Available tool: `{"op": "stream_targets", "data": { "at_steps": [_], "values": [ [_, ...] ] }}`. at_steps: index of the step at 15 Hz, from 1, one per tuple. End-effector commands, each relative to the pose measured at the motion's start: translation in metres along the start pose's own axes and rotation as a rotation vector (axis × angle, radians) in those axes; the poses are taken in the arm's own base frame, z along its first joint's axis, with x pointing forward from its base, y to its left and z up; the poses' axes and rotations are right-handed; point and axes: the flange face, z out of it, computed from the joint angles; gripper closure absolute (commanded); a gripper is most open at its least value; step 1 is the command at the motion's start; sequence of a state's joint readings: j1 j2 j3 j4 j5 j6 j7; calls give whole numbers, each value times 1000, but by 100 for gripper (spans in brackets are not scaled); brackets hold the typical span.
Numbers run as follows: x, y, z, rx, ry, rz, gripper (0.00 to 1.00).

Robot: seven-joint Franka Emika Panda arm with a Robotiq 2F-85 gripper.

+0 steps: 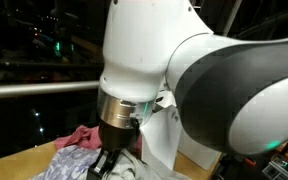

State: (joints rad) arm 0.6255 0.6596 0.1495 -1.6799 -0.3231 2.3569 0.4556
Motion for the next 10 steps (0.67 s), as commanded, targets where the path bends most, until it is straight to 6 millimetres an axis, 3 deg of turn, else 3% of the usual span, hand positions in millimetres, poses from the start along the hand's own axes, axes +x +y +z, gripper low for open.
{"op": "stream_targets", "data": {
  "at_steps": [1, 5, 10],
  "values": [
    [-5, 3, -47, -13, 43, -15, 100],
    [-8, 20, -92, -29, 96, -7, 100],
    [-19, 66, -166, -66, 172, 42, 100]
  ]
}}
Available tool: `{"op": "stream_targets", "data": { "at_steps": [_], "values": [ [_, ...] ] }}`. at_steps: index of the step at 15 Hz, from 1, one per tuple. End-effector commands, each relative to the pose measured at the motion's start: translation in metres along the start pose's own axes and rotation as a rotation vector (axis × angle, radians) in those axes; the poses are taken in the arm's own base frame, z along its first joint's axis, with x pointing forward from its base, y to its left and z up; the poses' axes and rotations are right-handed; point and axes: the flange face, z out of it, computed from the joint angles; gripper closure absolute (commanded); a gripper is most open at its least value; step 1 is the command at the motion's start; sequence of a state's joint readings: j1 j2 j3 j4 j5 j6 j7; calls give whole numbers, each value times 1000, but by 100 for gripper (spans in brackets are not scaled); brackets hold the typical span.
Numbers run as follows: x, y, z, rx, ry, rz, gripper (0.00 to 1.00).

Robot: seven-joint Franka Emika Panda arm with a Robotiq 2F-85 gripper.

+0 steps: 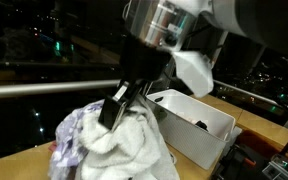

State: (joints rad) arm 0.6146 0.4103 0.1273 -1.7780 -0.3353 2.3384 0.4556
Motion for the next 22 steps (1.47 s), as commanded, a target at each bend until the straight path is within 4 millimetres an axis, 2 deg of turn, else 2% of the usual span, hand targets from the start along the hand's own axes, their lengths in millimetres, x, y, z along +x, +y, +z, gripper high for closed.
{"op": "stream_targets", "data": {
  "at_steps": [1, 6, 11, 14, 22],
  "values": [
    [-8, 37, -61, -49, 49, 15, 100],
    [-6, 84, -126, -92, 107, 66, 100],
    [-12, 125, -167, -121, 140, 119, 100],
    [-15, 141, -179, -130, 154, 140, 100],
    [-21, 168, -190, -143, 164, 176, 100]
  ]
}}
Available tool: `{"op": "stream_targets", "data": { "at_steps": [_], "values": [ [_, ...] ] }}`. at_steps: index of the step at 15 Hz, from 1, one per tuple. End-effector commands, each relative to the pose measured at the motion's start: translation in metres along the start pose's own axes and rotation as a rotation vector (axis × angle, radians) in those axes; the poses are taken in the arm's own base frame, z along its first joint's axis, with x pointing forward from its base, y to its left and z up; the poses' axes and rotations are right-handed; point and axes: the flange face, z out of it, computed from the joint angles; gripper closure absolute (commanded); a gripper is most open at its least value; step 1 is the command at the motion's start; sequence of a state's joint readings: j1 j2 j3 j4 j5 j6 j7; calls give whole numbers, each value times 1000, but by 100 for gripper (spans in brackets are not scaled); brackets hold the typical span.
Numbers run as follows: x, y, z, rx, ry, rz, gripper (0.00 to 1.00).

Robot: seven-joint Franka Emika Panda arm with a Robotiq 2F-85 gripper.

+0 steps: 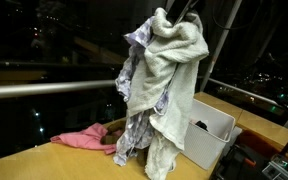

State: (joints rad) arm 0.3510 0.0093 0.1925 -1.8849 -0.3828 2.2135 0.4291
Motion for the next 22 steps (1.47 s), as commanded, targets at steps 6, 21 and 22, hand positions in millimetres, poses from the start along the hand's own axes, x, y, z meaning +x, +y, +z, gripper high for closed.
{"op": "stream_targets", "data": {
  "at_steps": [6, 21, 22],
  "values": [
    [-5, 50, -30, -45, -2, 35, 100],
    [-24, 210, -136, -231, 5, 201, 100],
    [-23, 209, -132, -233, 2, 200, 100]
  ]
}}
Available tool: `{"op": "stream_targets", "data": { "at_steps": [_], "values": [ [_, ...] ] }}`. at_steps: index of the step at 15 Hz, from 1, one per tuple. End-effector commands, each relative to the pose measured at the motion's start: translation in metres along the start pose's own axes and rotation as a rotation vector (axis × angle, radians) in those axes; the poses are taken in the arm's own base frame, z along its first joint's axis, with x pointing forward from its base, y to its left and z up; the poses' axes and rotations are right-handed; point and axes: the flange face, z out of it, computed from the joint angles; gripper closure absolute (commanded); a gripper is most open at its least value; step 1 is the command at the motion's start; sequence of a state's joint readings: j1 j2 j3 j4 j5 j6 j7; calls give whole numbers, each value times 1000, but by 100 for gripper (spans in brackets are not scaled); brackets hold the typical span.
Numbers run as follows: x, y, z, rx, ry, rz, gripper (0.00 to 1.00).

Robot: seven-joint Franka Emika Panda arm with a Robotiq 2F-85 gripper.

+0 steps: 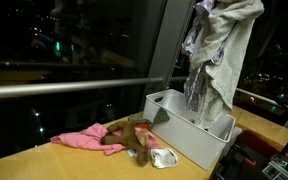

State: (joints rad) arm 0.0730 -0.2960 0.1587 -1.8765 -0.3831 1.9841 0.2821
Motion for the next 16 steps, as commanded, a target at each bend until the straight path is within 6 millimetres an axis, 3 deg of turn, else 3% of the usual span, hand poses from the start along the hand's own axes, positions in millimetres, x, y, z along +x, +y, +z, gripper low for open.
{"op": "stream_targets", "data": {
  "at_steps": [1, 7, 16],
  "values": [
    [5, 2, -1, -21, -3, -14, 100],
    [-2, -16, 47, -21, -62, -44, 100],
    [-40, -74, 153, 32, -176, -111, 100]
  ]
}}
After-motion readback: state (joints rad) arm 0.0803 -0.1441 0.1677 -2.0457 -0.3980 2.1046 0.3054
